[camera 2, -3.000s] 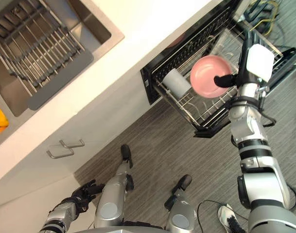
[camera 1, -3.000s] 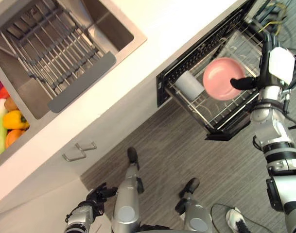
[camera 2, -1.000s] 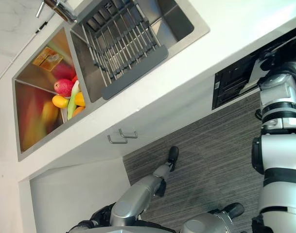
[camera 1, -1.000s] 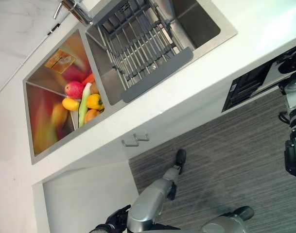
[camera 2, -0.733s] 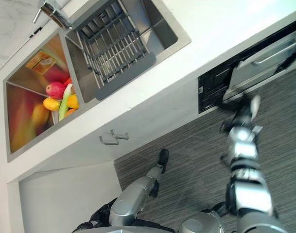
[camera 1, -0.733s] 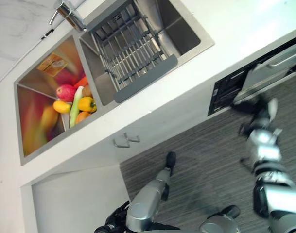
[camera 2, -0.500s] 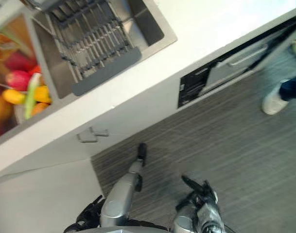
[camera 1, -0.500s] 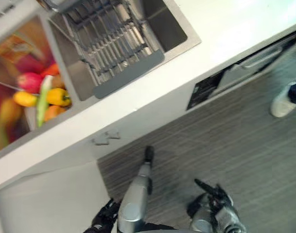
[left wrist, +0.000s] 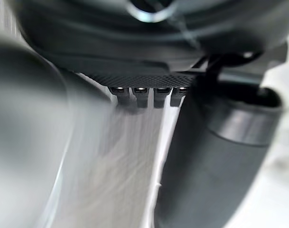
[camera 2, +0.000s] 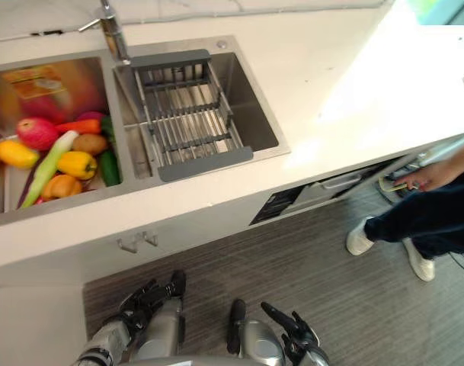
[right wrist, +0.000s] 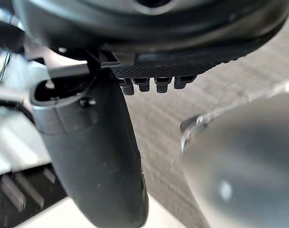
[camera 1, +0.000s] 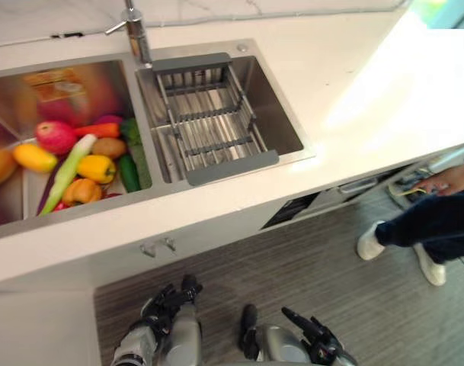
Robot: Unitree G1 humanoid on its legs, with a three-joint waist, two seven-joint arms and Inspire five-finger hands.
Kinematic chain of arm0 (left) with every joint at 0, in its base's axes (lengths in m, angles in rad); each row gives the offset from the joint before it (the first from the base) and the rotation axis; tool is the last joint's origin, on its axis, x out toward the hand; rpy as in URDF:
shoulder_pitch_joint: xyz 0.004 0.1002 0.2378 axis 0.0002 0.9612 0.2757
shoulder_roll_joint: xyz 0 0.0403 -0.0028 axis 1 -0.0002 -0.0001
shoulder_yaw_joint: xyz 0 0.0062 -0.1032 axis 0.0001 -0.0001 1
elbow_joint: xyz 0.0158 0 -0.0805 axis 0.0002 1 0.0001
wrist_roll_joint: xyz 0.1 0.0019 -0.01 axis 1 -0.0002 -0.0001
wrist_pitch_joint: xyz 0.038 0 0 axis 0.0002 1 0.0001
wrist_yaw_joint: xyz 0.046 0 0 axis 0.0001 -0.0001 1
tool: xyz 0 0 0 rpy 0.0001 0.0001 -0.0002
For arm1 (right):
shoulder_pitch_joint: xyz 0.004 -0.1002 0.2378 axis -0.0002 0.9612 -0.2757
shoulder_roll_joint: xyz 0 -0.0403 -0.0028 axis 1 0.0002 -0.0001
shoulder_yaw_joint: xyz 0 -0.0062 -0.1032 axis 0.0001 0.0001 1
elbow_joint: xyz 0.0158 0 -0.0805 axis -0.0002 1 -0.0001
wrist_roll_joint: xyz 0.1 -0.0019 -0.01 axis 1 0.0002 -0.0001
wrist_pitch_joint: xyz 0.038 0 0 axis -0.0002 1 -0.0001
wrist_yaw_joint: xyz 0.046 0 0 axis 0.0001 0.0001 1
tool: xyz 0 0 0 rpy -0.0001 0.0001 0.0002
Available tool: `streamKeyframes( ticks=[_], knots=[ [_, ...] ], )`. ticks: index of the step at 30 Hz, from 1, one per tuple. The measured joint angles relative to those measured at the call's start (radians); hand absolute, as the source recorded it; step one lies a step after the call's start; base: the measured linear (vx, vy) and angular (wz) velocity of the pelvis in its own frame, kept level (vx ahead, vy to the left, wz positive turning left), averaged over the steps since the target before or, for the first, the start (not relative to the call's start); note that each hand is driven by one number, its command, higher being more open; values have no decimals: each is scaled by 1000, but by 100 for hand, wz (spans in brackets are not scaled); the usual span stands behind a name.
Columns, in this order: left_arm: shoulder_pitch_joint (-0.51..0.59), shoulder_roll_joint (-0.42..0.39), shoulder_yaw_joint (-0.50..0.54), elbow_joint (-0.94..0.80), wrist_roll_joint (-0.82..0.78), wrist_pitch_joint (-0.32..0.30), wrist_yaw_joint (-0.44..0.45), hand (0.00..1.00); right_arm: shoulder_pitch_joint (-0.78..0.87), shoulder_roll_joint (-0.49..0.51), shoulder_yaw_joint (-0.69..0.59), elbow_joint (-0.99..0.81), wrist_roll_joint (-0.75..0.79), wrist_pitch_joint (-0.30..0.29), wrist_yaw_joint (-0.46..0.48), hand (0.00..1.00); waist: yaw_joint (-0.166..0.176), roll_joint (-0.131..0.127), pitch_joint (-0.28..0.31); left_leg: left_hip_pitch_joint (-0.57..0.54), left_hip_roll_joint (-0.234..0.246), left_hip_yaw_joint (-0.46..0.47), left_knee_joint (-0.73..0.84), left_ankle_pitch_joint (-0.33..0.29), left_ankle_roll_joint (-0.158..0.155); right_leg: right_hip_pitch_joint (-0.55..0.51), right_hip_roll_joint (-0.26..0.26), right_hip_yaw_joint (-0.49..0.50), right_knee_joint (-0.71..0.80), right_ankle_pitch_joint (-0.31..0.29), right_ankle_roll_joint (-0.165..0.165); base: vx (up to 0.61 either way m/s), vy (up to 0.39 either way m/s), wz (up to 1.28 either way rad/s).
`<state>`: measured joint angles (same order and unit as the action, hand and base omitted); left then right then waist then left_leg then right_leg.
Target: Walk over to the sink, pick up the cup, carry it to the dishwasher, place the cup inside the dishwasher, then close the dishwasher door
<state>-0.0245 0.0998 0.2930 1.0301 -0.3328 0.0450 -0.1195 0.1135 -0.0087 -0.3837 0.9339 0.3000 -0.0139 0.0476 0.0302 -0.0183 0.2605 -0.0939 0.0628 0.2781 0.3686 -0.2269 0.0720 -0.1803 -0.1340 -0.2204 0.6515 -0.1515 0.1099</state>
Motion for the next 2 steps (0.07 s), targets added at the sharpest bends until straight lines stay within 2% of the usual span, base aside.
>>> streamKeyframes(
  ticks=[1,2],
  knots=[
    [18,-5,35,3,11,14,3,100,10,7,1,-19,-30,-30,-10,100,-7,12,-20,51,-7,-26,-15,-38,0,7,3,37,-22,-44,-47,-15,-31,47],
    [29,-9,34,2,21,14,0,100,17,12,4,-25,-44,-42,-14,100,-6,2,-35,66,-12,-41,-17,-39,-6,18,1,40,-92,-25,-47,-19,-37,49]
  ],
)
